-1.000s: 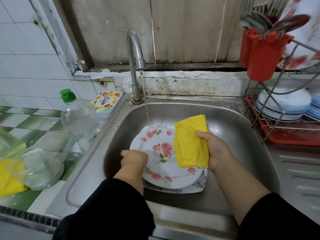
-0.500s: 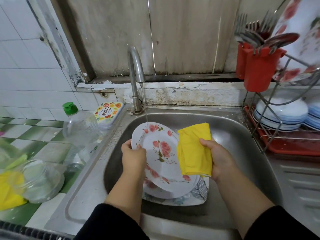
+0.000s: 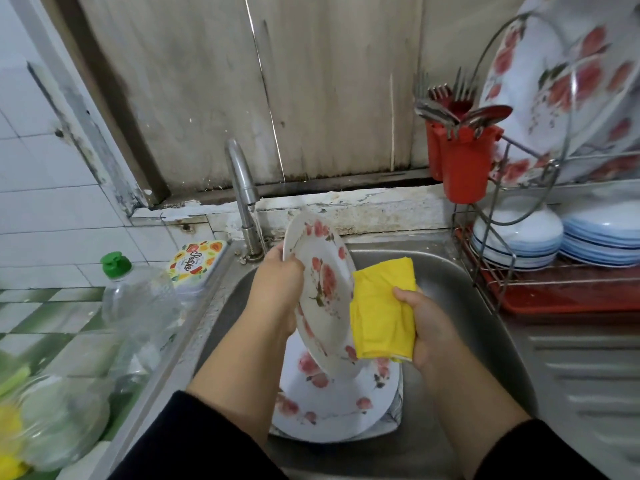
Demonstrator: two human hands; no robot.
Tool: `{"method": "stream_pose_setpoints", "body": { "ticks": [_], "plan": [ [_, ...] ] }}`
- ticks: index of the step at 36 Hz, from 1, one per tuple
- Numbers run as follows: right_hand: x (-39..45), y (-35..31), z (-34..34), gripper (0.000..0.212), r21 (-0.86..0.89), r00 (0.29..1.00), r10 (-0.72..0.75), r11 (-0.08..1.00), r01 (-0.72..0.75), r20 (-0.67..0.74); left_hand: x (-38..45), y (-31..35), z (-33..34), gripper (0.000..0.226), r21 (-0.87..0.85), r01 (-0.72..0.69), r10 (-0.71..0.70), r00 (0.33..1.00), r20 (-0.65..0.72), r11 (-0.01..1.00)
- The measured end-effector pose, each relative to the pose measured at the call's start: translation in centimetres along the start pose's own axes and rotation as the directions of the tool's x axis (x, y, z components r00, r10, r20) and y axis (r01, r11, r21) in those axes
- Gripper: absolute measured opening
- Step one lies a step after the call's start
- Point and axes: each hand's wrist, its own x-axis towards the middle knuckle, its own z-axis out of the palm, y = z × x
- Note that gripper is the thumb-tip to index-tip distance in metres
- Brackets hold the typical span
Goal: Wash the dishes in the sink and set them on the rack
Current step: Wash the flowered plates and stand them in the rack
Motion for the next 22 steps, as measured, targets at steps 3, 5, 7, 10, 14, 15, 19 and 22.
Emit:
{"method": "stream_pose_setpoints", "body": {
  "ticks": [3,5,7,10,14,15,19,22],
  "plan": [
    [-0.3,-0.4,0.0,0.038,0.011,1.0,0.002,1.0,-0.002,-0.027,-0.3,0.7,0.5,0.03,0.082,-0.089,0.089,0.996,0.007,0.993],
    [-0.3,-0.5,0.1,0.038,0.011,0.999,-0.002,1.0,0.003,-0.045,-0.6,1.0,0.8,0.034,0.094,-0.116,0.114,0.993,0.023,0.989],
    [-0.5,-0.7,0.2,0.039,0.006,0.998,-0.006,1.0,0.006,-0.058,-1.0,1.1,0.8,0.041,0.064,-0.114,0.111,0.993,0.045,0.991],
    [-0.7,-1.1,0.4,0.041,-0.01,0.998,-0.005,1.0,0.004,-0.062,-1.1,0.8,0.7,0.036,-0.055,-0.057,0.061,0.996,0.071,0.997],
    [-1.2,-2.8,1.2,0.045,-0.113,0.983,-0.157,0.983,0.146,-0.098,-1.6,-0.5,0.1,0.025,-0.307,0.108,-0.063,0.986,0.155,0.946],
    [-1.6,-3.4,1.6,0.046,-0.171,0.975,-0.202,0.968,0.184,-0.091,-1.8,-1.0,-0.1,0.027,-0.387,0.159,-0.082,0.975,0.208,0.908],
    [-2.4,-4.4,4.0,0.055,-0.587,0.958,-0.268,0.761,0.276,0.104,-2.3,-3.2,-0.3,0.034,-0.598,0.327,-0.088,0.916,0.392,0.732],
    [-2.1,-2.8,5.2,0.061,-0.93,0.936,-0.089,0.116,0.35,0.341,-2.2,-5.2,-0.1,0.039,-0.673,0.379,-0.079,0.899,0.432,0.635]
  ]
}}
